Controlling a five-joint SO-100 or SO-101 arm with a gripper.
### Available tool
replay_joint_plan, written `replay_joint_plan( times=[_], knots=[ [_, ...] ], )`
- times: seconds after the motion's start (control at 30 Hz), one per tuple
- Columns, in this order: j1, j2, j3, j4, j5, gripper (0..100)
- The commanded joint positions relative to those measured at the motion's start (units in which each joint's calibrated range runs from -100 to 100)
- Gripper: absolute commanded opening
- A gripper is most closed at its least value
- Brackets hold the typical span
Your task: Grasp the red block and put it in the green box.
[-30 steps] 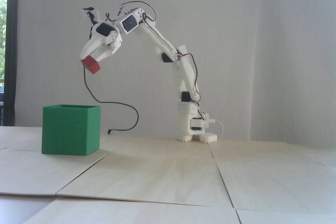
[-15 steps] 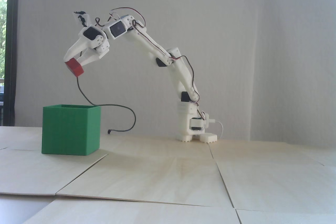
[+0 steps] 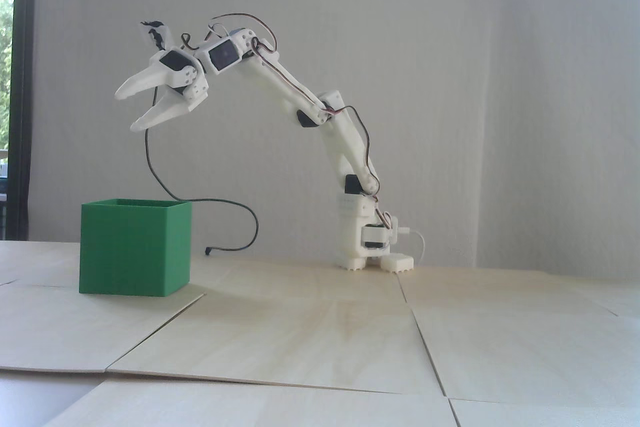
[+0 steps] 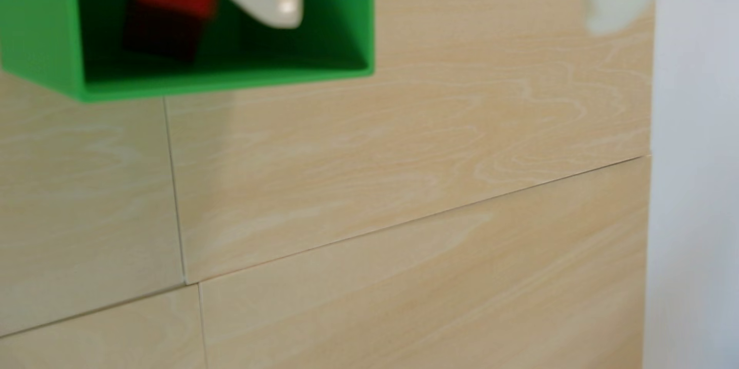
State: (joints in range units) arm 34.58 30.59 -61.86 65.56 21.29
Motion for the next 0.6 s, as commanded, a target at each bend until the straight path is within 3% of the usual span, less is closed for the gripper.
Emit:
replay_joint_plan(
  times=[0.0,0.1,0.27,0.37,0.57],
  knots=[
    [-1.2,-2.4,-5.3,3.1,0.3,0],
    [-2.7,-3.1,-6.3,10.5,0.3,2],
    [-8.6,-6.7,-13.3,34.4,0.0,2],
    [-11.9,-9.6,-14.2,33.8,-0.4,2],
    [-17.2,-10.4,-14.2,33.9,-14.6,2]
  ],
)
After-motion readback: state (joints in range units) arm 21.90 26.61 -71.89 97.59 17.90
